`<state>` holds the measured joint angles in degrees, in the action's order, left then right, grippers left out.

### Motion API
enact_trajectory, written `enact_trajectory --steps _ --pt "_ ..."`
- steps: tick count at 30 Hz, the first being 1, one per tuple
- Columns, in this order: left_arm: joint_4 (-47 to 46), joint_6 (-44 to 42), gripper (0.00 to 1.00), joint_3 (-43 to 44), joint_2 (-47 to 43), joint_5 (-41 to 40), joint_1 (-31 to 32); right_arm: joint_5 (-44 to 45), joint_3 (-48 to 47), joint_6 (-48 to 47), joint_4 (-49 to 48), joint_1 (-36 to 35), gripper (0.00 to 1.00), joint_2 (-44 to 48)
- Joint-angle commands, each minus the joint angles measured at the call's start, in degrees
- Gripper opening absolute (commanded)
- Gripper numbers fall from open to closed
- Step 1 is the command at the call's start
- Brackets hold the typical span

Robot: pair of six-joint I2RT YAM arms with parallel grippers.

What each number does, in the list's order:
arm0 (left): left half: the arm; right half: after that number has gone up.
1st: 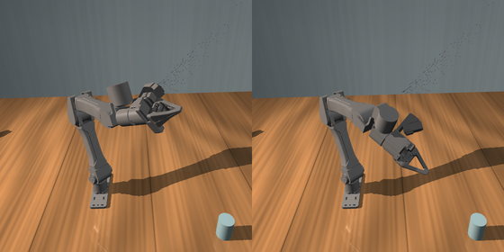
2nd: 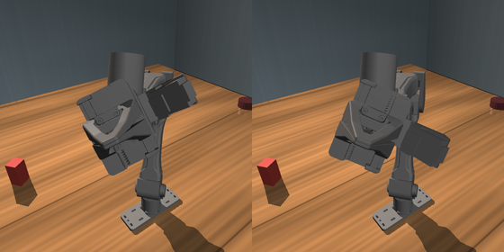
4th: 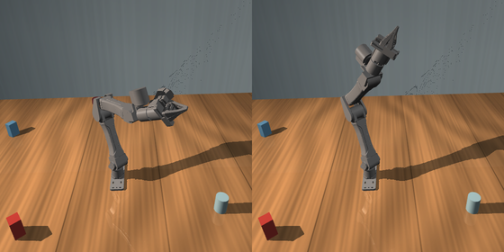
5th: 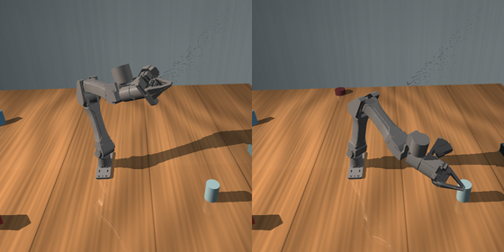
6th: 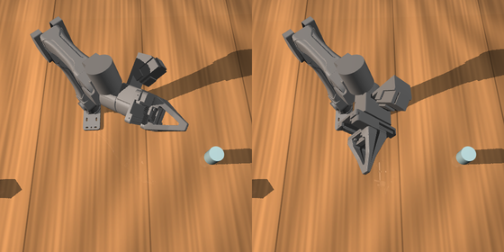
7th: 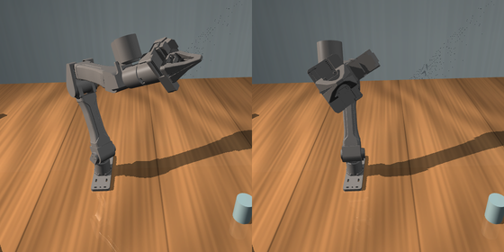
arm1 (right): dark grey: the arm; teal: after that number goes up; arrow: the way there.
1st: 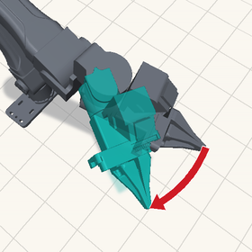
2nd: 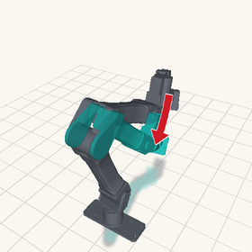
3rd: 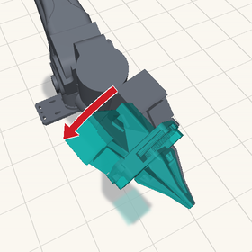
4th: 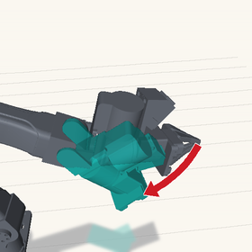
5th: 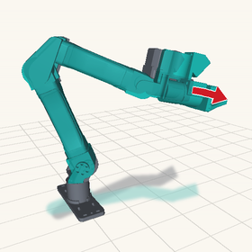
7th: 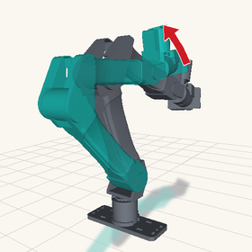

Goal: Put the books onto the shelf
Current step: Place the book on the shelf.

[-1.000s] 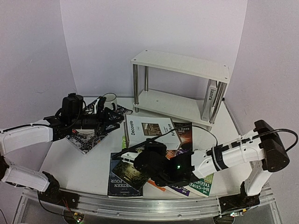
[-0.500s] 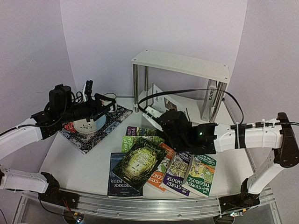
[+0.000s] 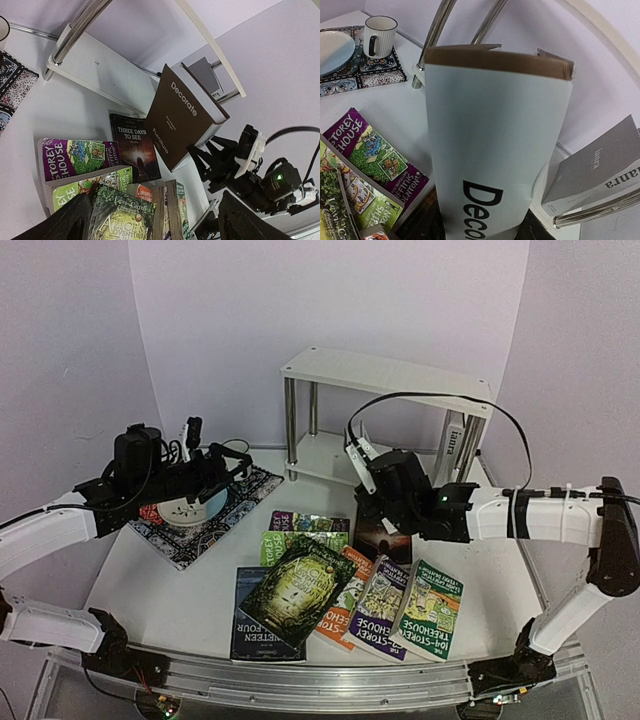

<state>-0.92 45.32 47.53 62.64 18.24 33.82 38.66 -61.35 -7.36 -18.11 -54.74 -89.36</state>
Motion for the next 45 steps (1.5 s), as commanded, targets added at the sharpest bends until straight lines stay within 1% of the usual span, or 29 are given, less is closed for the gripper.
enact_trajectory --steps 1,4,9,16,22,30,41,45 --pt "-3.97 -0.67 0.96 -1.46 0.07 0.4 0.19 -7.4 -0.25 11.5 0.55 5.69 0.25 3.51" --pt "-5.45 -0.35 0.99 -2.32 0.88 0.44 0.28 -10.35 -0.71 15.19 1.0 8.65 0.25 3.09" --pt "-7.33 -0.04 1.0 -2.72 3.37 0.78 1.04 -13.67 -1.1 19.57 0.92 12.67 0.24 2.24" --pt "-7.81 -0.93 1.0 -1.92 6.19 0.23 2.61 -13.0 -1.41 18.5 -2.13 13.94 0.23 1.86" --pt "-7.95 -1.32 0.99 -1.67 7.21 -0.27 3.48 -11.98 0.84 16.44 -7.05 13.94 0.22 4.42" --pt "-8.23 -1.98 0.99 -1.35 8.45 -1.06 4.38 -8.88 5.36 10.64 -17.54 13.96 0.22 6.63" --pt "-8.44 -2.81 0.99 -0.71 9.61 -1.64 5.3 -0.85 9.22 1.8 -36.54 13.92 0.23 2.04" --pt "-8.5 -3.01 0.99 -0.65 9.83 -1.71 5.46 0.95 8.52 0.7 -40.57 13.89 0.23 -1.54"
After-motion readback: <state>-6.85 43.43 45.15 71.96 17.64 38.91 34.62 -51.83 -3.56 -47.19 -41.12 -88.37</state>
